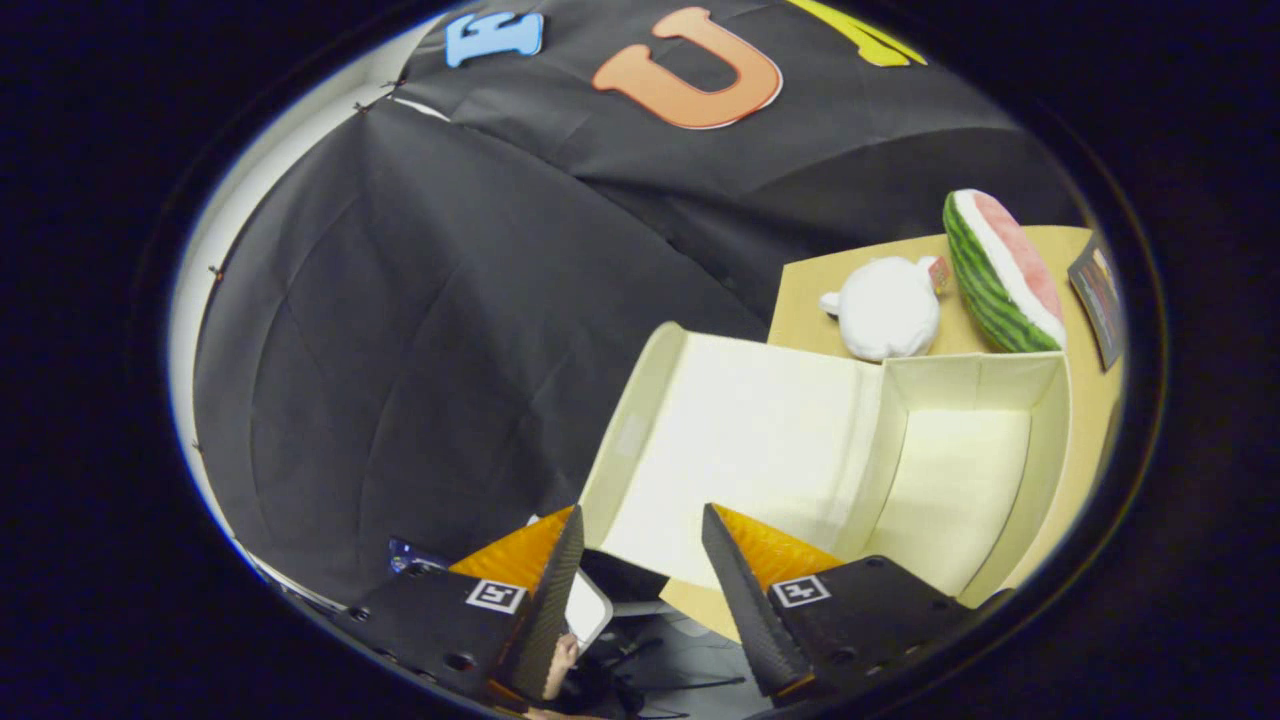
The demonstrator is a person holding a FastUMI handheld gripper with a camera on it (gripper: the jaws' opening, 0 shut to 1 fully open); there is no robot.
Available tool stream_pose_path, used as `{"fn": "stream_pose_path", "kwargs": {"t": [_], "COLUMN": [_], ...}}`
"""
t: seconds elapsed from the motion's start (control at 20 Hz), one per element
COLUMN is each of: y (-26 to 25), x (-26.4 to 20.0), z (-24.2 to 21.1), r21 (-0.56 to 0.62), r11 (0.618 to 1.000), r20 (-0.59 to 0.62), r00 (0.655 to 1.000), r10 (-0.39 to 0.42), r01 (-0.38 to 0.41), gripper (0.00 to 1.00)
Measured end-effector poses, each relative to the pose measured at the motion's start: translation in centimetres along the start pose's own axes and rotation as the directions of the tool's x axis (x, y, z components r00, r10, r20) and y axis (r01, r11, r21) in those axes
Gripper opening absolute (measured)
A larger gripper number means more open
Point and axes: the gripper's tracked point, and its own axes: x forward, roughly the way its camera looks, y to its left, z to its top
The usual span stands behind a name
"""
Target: Open the storage box then place both shoes into the box .Put the left shoe in first, then the right shoe, with the right side of both shoes facing outward in a uniform manner.
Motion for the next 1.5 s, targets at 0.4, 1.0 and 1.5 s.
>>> {"fn": "stream_pose_path", "kwargs": {"t": [0.4,1.0,1.5], "y": [-4.2,-29.1,-44.4], "x": [-1.9,-17.4,-28.1], "z": [0.6,1.3,-4.9], "r21": [-0.098,-0.166,-0.101], "r11": [0.98,0.734,0.629], "r20": [0.035,0.254,0.175], "r00": [0.984,0.748,0.636], "r10": [-0.173,-0.613,-0.752], "r01": [0.176,0.658,0.771], "gripper": [0.95,0.96,0.96]}}
